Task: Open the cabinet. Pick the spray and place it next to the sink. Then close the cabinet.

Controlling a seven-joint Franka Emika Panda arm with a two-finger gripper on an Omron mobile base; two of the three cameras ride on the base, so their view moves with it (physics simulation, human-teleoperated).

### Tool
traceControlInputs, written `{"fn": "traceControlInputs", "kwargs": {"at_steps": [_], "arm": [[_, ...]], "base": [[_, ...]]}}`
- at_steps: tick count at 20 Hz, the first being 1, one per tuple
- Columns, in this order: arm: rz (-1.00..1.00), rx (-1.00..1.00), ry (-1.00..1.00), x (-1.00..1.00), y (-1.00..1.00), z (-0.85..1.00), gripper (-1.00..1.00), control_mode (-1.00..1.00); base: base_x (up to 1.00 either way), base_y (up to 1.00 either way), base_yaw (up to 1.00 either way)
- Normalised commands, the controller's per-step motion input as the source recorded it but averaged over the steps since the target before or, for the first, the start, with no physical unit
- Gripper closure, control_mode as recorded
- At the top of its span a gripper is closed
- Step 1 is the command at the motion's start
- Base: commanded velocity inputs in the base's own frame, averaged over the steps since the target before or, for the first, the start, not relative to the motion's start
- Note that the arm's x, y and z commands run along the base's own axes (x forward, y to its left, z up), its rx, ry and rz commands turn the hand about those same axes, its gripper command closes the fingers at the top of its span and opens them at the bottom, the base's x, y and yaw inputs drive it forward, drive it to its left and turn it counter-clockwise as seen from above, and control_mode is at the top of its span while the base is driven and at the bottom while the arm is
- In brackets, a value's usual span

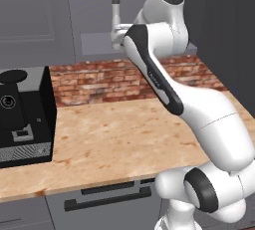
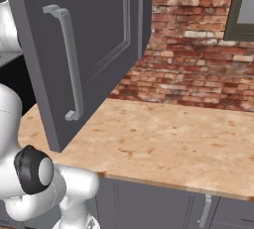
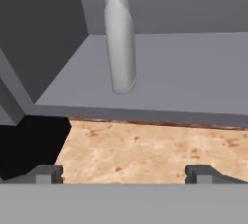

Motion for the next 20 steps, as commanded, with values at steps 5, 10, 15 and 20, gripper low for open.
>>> {"fn": "traceControlInputs", "kwargs": {"at_steps": [5, 10, 15, 20], "arm": [[-0.06, 0.00, -0.03, 0.26, 0.00, 0.02, -1.00, -1.00], [-0.05, 0.00, 0.00, 0.39, 0.00, 0.22, -1.00, -1.00], [-0.02, 0.03, 0.01, 0.30, 0.00, 0.26, -1.00, -1.00], [0.00, 0.02, 0.01, 0.05, 0.13, 0.03, -1.00, -1.00]], "base": [[0.00, 0.00, 0.00], [0.00, 0.00, 0.00], [0.00, 0.00, 0.00], [0.00, 0.00, 0.00]]}}
